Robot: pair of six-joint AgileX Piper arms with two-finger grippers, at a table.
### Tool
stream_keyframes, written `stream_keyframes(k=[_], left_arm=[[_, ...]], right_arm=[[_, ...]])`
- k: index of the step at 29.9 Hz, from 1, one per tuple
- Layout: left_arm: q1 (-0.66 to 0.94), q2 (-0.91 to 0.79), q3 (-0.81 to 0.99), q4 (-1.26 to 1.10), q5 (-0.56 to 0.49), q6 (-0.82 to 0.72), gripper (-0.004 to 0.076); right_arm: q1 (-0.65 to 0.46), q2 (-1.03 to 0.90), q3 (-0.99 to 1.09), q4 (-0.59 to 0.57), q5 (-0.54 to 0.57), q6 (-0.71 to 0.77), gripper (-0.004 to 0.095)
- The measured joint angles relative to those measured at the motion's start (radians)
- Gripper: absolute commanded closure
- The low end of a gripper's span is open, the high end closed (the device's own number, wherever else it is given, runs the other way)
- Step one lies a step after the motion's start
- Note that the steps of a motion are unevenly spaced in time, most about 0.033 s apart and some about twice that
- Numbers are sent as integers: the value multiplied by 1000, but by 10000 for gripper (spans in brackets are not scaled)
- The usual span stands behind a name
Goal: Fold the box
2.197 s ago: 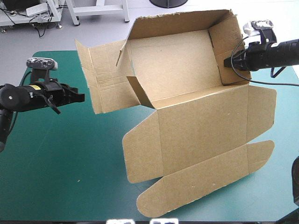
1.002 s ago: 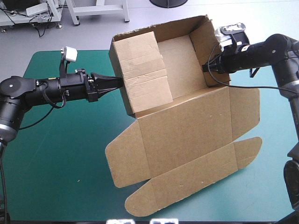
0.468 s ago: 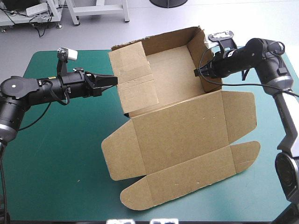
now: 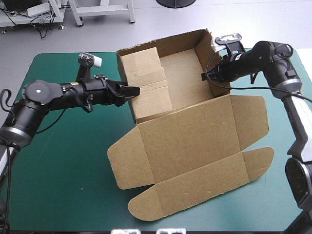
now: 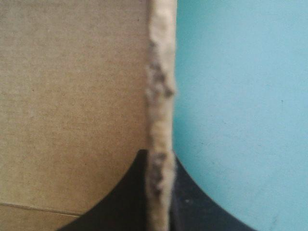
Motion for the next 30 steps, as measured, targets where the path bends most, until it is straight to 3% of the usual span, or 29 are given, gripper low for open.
stream_keyframes(k=[6, 13, 23, 30], left_arm=[[-116, 9, 0, 228, -164, -199, 346], [-143, 9, 0, 420, -240, -468, 404], [-153, 9, 0, 816, -196, -865, 428], [-153, 9, 0, 923, -151, -981, 428]], right_arm=[[32, 0, 0, -94, -15, 38, 926], [101, 1, 2, -160, -81, 121, 928], [136, 4, 2, -114, -114, 130, 928], [149, 4, 2, -51, -113, 122, 927]])
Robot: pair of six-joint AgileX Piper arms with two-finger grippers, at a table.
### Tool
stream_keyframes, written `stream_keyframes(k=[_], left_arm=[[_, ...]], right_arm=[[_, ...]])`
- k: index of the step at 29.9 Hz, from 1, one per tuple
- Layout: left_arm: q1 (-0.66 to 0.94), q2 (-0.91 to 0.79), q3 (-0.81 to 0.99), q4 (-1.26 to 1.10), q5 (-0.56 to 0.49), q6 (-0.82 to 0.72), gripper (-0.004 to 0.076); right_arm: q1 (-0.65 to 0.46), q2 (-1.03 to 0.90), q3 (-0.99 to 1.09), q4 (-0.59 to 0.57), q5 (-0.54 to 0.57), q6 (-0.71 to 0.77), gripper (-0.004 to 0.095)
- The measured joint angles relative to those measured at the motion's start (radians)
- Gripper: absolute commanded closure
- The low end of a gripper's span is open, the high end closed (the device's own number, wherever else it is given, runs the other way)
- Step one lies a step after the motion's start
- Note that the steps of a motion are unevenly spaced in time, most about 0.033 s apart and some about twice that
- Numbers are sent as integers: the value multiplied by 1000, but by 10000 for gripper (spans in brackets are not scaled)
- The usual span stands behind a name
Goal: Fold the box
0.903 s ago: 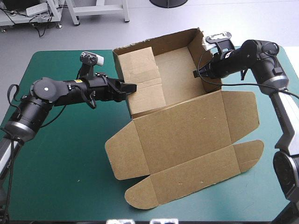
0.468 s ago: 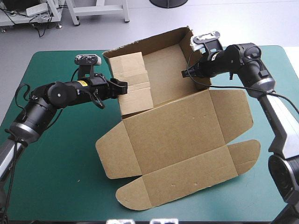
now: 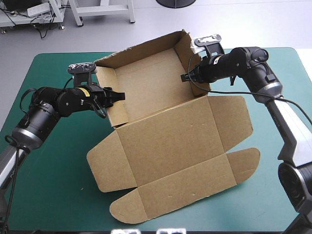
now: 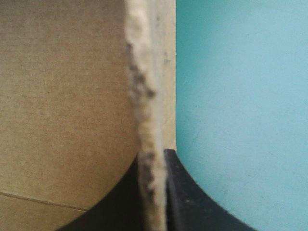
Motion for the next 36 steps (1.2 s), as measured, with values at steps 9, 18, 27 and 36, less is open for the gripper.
stream_keyframes(k=[9, 18, 27, 36], left_arm=[[0, 1, 0, 2, -56, -3, 730], [1, 48, 8, 5, -13, 52, 733], [1, 189, 3, -55, 40, 131, 733], [-10, 377, -189, -49, 209, 193, 733]], right_arm=[[-1, 0, 0, -13, 3, -17, 928], [-1, 75, -5, -48, 108, 21, 928], [-1, 186, -5, -87, 219, 54, 927], [0, 241, -5, -136, 261, 108, 927]])
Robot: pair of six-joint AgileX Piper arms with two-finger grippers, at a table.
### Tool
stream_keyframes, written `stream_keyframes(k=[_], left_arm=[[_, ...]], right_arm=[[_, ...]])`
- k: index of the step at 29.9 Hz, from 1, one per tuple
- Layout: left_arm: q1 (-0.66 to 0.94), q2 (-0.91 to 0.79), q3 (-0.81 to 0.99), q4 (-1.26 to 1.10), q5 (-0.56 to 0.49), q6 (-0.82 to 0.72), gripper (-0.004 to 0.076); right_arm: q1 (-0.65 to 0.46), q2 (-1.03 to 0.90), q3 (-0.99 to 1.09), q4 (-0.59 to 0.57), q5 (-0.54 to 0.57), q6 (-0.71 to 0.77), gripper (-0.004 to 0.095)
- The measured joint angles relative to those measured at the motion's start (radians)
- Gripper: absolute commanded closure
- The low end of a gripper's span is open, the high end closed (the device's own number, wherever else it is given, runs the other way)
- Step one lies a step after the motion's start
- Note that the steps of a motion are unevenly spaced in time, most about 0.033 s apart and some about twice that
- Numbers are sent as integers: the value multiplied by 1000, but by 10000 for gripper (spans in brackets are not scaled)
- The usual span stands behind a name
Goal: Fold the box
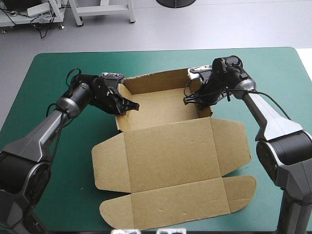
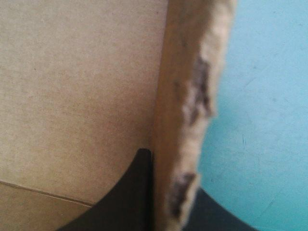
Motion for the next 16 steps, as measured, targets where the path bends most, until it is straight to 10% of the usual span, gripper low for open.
stream_keyframes(k=[16], left_arm=[[-117, 166, -164, 176, 98, -61, 733]], right_arm=[[26, 69, -3, -83, 26, 57, 926]])
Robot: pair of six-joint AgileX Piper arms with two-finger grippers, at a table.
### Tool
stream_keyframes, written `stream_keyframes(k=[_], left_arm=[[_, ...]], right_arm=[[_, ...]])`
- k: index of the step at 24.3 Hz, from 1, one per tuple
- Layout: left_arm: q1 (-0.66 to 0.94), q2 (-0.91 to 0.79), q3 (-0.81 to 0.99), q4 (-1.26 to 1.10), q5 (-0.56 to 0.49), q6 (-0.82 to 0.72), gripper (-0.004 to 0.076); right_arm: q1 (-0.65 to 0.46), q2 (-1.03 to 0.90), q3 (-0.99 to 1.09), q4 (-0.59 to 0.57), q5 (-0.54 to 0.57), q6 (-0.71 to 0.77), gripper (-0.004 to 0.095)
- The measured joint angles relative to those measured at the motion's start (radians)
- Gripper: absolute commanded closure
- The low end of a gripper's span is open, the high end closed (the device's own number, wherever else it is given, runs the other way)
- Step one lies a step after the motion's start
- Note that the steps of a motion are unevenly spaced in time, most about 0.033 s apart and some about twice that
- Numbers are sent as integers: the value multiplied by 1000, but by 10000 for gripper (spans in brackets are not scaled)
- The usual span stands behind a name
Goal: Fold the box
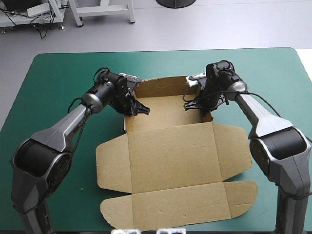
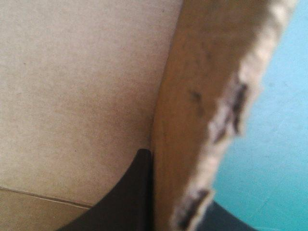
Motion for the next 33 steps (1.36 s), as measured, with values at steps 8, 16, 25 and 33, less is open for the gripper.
stream_keyframes(k=[8, 16, 25, 33], left_arm=[[-10, 16, -8, 33, -3, -151, 733], [-12, 24, -8, 52, -19, -324, 733], [-12, 25, -8, 49, -26, -343, 724], [-20, 24, -19, -7, -7, -266, 489]], right_arm=[[4, 1, -3, -14, 2, 38, 928], [6, 1, -3, -21, 3, 96, 928], [9, 1, -3, -39, 5, 141, 812], [15, 1, -5, -40, 5, 58, 115]])
